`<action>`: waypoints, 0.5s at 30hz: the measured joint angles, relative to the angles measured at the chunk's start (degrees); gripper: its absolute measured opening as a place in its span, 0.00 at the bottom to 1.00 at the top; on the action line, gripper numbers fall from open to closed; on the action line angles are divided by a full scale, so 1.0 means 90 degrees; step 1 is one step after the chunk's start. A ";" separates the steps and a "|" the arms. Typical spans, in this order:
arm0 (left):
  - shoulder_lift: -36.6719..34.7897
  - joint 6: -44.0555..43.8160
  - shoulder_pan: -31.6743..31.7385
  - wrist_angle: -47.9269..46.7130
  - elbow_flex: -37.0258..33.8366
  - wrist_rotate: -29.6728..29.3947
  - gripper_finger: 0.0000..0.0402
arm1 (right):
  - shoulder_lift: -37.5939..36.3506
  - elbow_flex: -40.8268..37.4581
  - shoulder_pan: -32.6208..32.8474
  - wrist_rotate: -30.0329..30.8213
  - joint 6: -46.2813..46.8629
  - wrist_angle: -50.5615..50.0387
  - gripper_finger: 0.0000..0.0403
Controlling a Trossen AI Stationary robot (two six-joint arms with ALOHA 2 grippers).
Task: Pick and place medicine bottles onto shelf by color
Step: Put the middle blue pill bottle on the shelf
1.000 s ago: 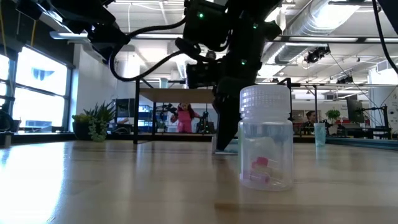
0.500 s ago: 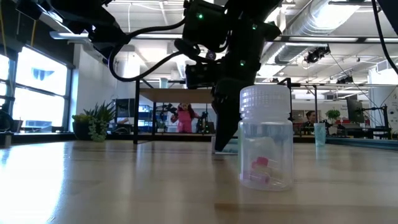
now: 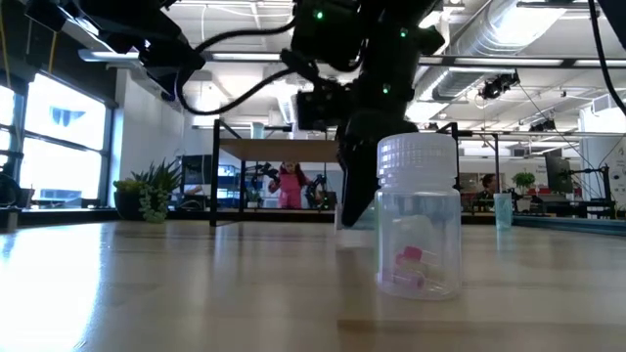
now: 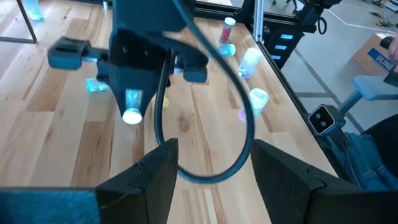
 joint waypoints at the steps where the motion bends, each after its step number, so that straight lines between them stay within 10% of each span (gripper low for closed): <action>1: 0.0000 0.0001 0.0000 -0.0003 0.0000 0.0000 0.48 | -0.0056 0.0000 0.0000 0.0040 0.0002 -0.0047 0.20; 15: 0.0000 -0.0002 0.0000 -0.0004 0.0000 -0.0003 0.48 | -0.1469 0.0000 0.0146 0.1047 0.0049 -0.0145 0.20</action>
